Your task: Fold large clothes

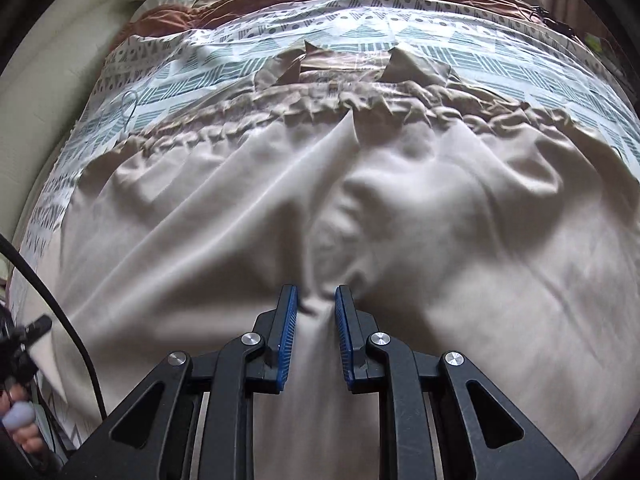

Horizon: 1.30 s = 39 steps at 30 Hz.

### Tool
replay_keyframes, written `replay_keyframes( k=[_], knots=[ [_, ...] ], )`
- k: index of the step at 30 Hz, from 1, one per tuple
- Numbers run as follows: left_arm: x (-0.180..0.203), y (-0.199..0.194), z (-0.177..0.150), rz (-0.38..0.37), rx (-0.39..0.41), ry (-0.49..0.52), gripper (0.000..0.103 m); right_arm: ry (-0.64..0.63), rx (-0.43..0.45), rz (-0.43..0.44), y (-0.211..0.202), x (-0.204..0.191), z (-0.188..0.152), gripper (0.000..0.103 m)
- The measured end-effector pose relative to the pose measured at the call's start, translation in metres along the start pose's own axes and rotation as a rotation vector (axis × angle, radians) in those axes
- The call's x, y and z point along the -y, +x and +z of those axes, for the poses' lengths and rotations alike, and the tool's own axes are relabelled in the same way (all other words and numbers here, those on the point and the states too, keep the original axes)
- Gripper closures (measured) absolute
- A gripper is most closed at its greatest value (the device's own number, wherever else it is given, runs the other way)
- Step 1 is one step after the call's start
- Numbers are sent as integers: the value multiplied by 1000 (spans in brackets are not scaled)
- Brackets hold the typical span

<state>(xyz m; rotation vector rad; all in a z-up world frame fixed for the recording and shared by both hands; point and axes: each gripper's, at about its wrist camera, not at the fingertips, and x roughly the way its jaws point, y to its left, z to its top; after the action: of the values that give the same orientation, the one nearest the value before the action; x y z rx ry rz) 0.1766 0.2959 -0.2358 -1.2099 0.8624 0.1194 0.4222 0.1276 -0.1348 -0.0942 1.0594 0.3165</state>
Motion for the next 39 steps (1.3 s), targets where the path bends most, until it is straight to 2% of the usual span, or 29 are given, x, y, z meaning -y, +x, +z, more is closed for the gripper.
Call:
replay_keyframes(
  k=[8,11,13,15,18,29,33,39],
  knots=[
    [-3,-1,-1,-7,4,-16,83,24,12,-4,25,7,37,88],
    [-1,-7,-1,-38,20,-22,84,43,13,19,33,12,51,88],
    [2,-13,0,-68,23,-22,86,103,18,50,26,21,55,87],
    [7,-19,-1,-95,32,-12,87,105,80,83,3,24,52,84],
    [13,-24,0,-151,35,-13,88,92,133,97,-27,30,42,84],
    [61,-33,5,-283,49,47,89,116,98,259,-77,60,-18,84],
    [81,-33,9,-316,45,84,89,114,90,303,-85,56,-46,84],
    [110,-33,15,-349,48,127,89,110,66,323,-81,53,-81,84]
  ],
)
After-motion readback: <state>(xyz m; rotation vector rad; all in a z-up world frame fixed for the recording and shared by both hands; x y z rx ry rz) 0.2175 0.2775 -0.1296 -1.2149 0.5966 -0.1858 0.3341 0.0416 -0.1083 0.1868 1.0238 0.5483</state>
